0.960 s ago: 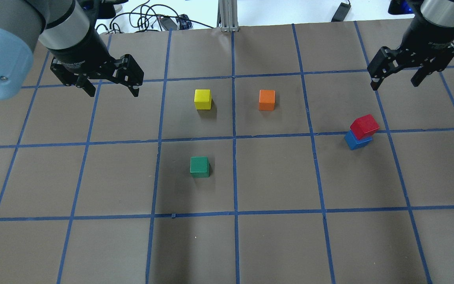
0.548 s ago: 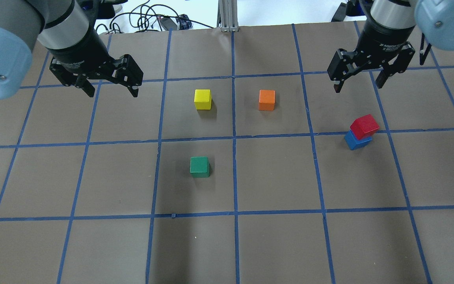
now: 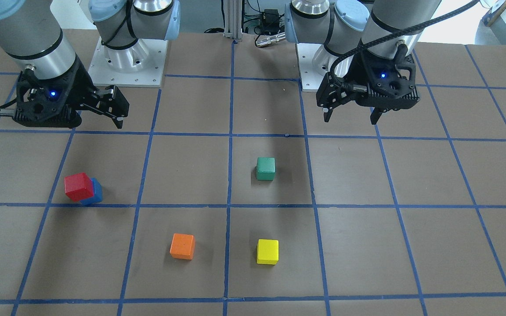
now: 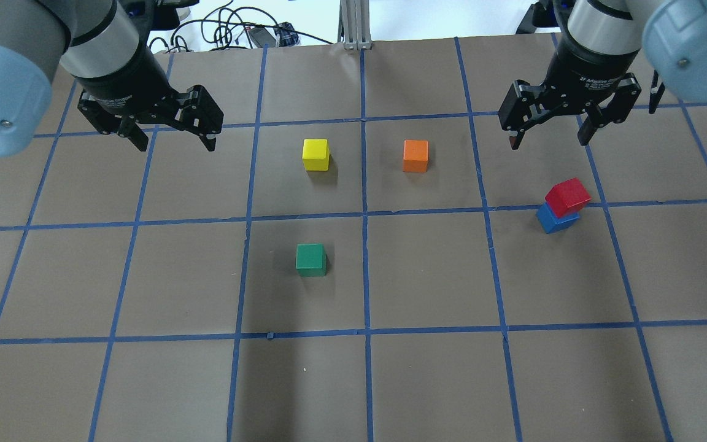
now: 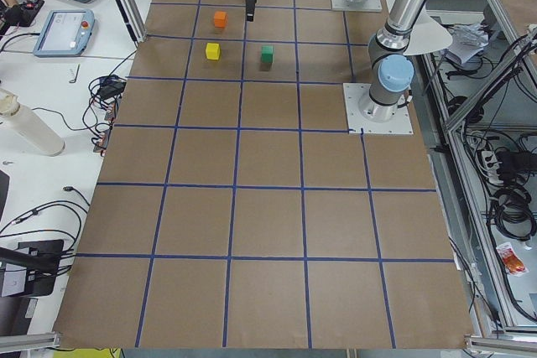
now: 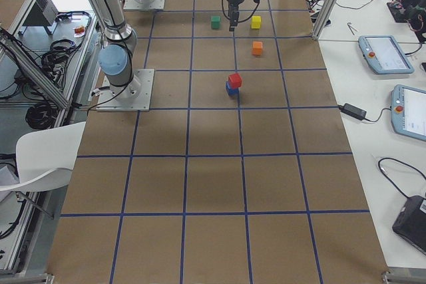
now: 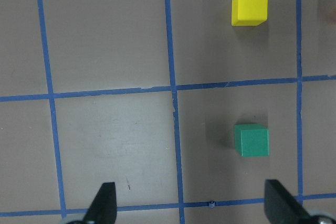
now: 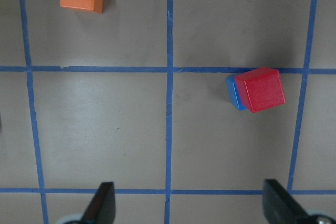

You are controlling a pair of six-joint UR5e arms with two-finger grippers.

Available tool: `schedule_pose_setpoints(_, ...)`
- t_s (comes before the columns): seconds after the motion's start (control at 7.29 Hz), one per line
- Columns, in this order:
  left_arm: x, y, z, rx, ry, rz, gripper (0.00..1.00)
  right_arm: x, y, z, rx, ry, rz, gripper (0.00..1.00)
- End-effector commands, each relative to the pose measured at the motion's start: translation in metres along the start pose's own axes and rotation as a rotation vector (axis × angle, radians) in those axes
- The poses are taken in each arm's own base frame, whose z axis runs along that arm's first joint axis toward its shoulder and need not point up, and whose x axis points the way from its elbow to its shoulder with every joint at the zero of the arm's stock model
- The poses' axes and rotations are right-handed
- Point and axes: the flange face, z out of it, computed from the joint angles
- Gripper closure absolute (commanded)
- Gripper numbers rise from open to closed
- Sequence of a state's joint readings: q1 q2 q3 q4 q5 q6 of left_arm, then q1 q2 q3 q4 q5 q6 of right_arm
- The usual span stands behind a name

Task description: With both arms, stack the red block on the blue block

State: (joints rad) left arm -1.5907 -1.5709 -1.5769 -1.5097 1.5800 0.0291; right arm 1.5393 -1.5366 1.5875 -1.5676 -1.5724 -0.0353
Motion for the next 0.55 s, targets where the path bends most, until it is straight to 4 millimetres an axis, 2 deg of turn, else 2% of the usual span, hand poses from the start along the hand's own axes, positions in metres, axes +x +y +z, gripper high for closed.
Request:
schedule_pose_setpoints(0.0, 0.0000, 0.0002, 0.0007, -0.001, 0.000, 0.000, 0.00, 0.0002, 0.0183, 0.0064, -0.004, 0.012, 0.080, 0.00)
schedule_pose_setpoints(0.41, 0.0000, 0.0002, 0.0007, -0.001, 0.000, 0.000, 0.00, -0.0003, 0.0148, 0.0023, 0.025, 0.006, 0.101, 0.00)
